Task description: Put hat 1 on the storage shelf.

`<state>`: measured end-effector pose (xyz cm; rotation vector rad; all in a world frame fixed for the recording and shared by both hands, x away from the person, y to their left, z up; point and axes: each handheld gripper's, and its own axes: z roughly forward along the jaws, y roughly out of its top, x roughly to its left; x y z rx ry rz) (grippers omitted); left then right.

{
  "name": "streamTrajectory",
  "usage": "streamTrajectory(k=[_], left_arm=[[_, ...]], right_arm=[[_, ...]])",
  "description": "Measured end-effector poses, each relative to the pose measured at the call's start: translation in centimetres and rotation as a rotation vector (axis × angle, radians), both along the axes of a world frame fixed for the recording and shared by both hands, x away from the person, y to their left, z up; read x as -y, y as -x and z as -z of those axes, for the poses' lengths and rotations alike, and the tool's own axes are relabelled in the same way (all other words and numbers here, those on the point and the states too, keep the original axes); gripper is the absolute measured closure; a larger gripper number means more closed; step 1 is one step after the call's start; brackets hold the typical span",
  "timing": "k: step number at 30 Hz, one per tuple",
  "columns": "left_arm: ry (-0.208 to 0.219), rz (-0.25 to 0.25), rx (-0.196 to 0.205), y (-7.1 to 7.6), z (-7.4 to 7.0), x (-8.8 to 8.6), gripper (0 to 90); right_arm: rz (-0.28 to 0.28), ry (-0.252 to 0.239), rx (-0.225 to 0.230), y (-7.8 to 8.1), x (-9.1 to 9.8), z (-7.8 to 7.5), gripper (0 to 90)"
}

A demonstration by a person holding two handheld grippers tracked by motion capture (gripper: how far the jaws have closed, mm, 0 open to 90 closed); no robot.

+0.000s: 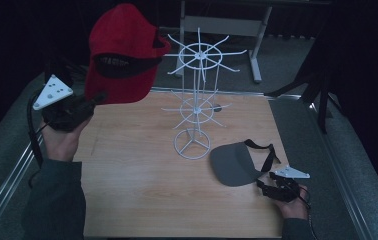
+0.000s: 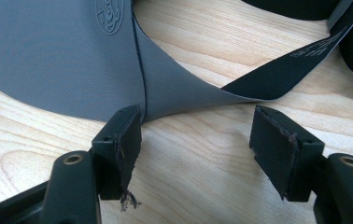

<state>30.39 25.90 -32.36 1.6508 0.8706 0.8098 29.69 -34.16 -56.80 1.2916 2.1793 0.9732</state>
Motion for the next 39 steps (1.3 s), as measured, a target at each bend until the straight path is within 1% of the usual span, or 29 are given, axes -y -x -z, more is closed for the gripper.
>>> streamTrajectory(k=[6, 9, 10, 13, 20, 24, 27, 32, 36, 39], left_arm=[[0.005, 0.010, -0.021, -0.3, 2.0, -0.2, 85.6], [-0.002, 0.011, -0.025, -0.5, 3.3, 0.0, 85.6], [-0.011, 0.011, -0.025, -0.5, 3.6, 0.1, 85.6], [-0.015, 0.002, -0.022, -0.5, 4.7, 0.3, 85.6], [-0.041, -0.042, 0.012, -0.5, 7.4, 0.8, 85.5], [-0.049, -0.053, 0.012, -0.6, 9.0, 1.1, 85.5], [-0.062, -0.049, -0.002, -0.8, 10.1, 1.3, 85.5], [-0.079, -0.041, -0.038, -1.1, 11.8, 1.6, 85.5], [-0.081, -0.036, -0.065, -1.2, 12.8, 1.7, 85.2], [-0.071, -0.010, -0.084, -1.1, 13.4, 1.8, 85.0]], right_arm=[[0.000, 0.000, 0.000, 0.0, 0.0, 0.0, 33.7], [0.000, -0.001, 0.001, 0.0, 0.0, 0.0, 33.7], [0.000, 0.000, 0.001, 0.0, 0.0, 0.0, 33.7], [0.001, -0.001, 0.002, 0.0, 0.0, 0.0, 33.7], [0.001, -0.001, 0.000, 0.0, 0.0, 0.0, 33.7], [0.002, -0.002, 0.000, 0.0, 0.0, 0.0, 33.7], [0.001, 0.000, 0.001, 0.0, 0.0, 0.0, 33.7], [0.001, -0.001, -0.001, 0.0, 0.0, 0.0, 33.7], [0.001, 0.000, -0.001, 0.0, 0.0, 0.0, 33.6], [0.000, 0.000, -0.001, 0.0, 0.0, 0.0, 33.6]])
